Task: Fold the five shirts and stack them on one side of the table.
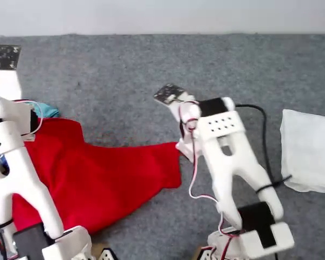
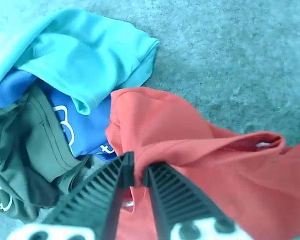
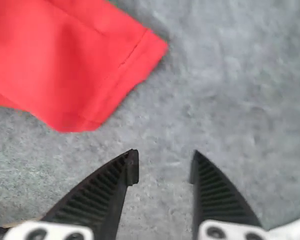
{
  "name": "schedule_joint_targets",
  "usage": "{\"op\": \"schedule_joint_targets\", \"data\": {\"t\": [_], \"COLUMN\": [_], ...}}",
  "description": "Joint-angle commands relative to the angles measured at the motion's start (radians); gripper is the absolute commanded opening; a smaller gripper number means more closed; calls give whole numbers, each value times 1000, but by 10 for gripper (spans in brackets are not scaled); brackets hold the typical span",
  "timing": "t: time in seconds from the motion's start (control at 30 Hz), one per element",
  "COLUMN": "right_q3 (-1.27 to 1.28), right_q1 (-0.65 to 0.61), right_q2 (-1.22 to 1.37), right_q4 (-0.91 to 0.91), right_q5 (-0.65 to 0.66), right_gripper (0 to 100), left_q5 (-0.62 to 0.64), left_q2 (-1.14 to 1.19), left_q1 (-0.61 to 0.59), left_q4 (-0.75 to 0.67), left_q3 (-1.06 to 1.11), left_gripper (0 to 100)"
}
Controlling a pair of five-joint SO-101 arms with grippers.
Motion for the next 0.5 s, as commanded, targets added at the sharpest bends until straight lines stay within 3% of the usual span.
{"op": "schedule_joint_targets", "data": {"t": [0.0,0.47], "right_q3": [-103,-453], "right_q1": [-51,-182], "right_q2": [54,498], "right_q4": [-13,-2], "right_q5": [-3,-5], "right_gripper": [246,262], "left_q5": [44,58], "left_q2": [-37,-44], "left_q1": [-8,-6], "left_q4": [-12,-12], "left_q3": [-21,45], "left_gripper": [15,15]}}
